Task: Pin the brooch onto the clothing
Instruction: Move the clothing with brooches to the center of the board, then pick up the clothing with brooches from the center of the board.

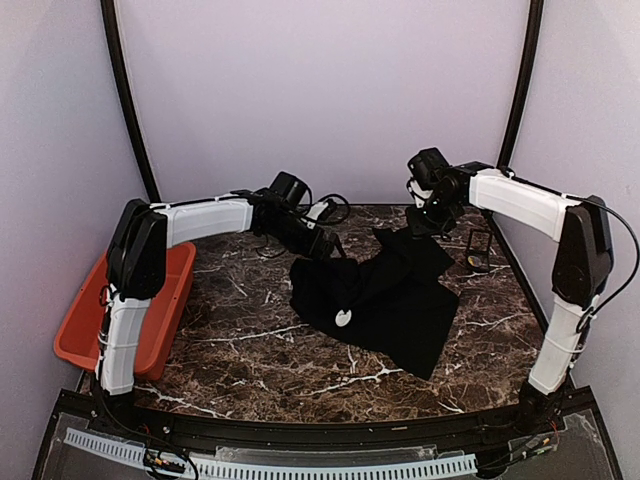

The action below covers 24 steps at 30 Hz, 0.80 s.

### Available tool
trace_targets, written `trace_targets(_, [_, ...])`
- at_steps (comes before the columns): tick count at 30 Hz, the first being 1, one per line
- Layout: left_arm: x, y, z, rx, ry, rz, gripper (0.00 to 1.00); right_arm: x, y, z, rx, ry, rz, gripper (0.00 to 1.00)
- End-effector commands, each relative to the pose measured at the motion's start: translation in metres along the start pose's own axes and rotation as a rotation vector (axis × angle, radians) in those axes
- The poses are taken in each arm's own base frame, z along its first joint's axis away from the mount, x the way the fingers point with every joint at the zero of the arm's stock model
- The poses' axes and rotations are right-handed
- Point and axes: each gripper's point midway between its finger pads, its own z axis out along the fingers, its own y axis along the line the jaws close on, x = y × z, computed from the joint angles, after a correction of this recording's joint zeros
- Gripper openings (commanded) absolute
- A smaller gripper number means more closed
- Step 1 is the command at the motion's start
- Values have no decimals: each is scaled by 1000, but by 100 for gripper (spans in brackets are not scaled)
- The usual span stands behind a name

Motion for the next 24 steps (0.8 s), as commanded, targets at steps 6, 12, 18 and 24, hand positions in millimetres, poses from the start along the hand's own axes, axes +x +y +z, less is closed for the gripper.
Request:
trace_targets(6, [19,-21,-31,28,8,-126,99,-8,4,-11,-29,-49,32,45])
trace_targets(12, [19,-16,-24,21,-21,-147,99,-7,5,-10,-36,-50,33,45])
trace_targets(18, [8,-15,-7,61,-39,-171,99,-9,7,-13,-40,-56,30,45])
trace_targets(24, [-6,-14,-1,73,-76,-174,78,-5,6,-11,-37,-48,25,45])
